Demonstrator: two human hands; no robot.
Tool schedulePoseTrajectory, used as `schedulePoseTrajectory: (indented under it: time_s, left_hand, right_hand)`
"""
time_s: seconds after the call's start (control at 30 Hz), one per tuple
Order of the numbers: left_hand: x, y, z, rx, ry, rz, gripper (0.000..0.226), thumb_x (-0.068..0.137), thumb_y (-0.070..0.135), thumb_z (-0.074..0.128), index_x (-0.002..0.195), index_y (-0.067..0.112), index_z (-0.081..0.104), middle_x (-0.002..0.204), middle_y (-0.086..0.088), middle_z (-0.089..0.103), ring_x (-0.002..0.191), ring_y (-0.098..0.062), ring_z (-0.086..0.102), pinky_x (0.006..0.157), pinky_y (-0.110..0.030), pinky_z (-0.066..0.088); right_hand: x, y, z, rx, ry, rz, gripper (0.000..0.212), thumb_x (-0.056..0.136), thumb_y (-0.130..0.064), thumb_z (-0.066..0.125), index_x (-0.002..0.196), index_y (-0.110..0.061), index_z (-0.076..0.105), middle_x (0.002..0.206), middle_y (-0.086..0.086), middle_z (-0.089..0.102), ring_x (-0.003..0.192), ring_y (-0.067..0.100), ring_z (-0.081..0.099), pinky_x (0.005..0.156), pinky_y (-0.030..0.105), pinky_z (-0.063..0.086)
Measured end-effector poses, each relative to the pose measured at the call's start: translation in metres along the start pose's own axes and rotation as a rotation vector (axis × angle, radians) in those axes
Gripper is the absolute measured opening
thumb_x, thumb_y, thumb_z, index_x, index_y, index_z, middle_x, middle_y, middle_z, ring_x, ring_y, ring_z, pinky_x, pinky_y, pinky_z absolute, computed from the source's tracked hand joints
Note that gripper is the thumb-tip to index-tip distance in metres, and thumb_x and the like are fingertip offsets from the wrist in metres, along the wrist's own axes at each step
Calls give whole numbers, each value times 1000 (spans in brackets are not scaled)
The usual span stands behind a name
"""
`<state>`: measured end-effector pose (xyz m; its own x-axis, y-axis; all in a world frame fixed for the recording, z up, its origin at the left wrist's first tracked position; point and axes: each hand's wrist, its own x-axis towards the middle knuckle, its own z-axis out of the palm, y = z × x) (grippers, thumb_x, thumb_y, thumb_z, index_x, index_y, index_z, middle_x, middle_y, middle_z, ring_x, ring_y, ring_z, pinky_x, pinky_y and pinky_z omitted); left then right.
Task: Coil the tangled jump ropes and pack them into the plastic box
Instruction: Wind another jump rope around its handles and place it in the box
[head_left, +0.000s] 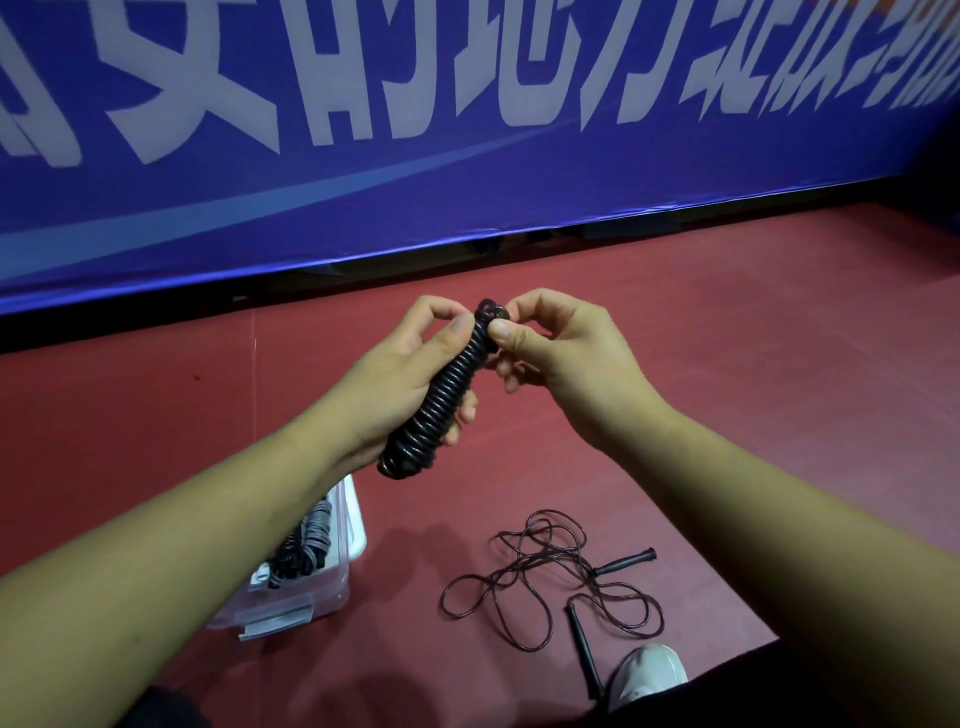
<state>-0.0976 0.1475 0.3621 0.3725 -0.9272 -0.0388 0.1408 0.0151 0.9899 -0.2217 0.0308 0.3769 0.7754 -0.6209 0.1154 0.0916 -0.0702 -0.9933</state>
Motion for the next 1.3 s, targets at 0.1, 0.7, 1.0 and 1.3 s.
schedulePoseTrajectory:
  time_s: [0.1, 0.7, 1.0, 1.3]
  left_hand:
    - [2, -2, 2, 40, 64, 4, 22, 99, 41, 47, 106, 21, 51, 85, -22, 60, 55, -25, 58, 49, -30, 51]
    - [-28, -19, -171, 520, -136, -238, 88, 75, -7, 79, 144, 27, 38, 133, -3, 58, 107, -35, 67, 98, -53, 50]
    - [-51, -127, -263, 385, 24, -318, 80, 67, 15, 91, 135, 31, 50, 118, 1, 69, 96, -26, 69, 97, -54, 52]
    - [-81, -259, -297, 690, 154, -345, 91, 52, 57, 88, 130, 38, 44, 106, 10, 58, 90, 0, 54, 85, -23, 46]
  right_hand:
    - [4, 4, 9, -8, 75, 4, 12, 93, -7, 66, 83, -7, 59, 72, 11, 62, 55, 16, 59, 51, 28, 49]
    - [108, 79, 110, 40, 120, 320, 19, 98, -14, 62, 82, -6, 55, 68, 10, 58, 51, 15, 56, 52, 26, 55]
    - [148, 206, 194, -377, -118, 255, 15, 89, -8, 69, 80, -18, 62, 76, 14, 65, 48, 22, 61, 55, 34, 53]
    - [147, 304, 242, -696, -621, 409, 55, 80, -28, 82, 127, -9, 59, 109, 8, 69, 94, 22, 65, 83, 32, 51]
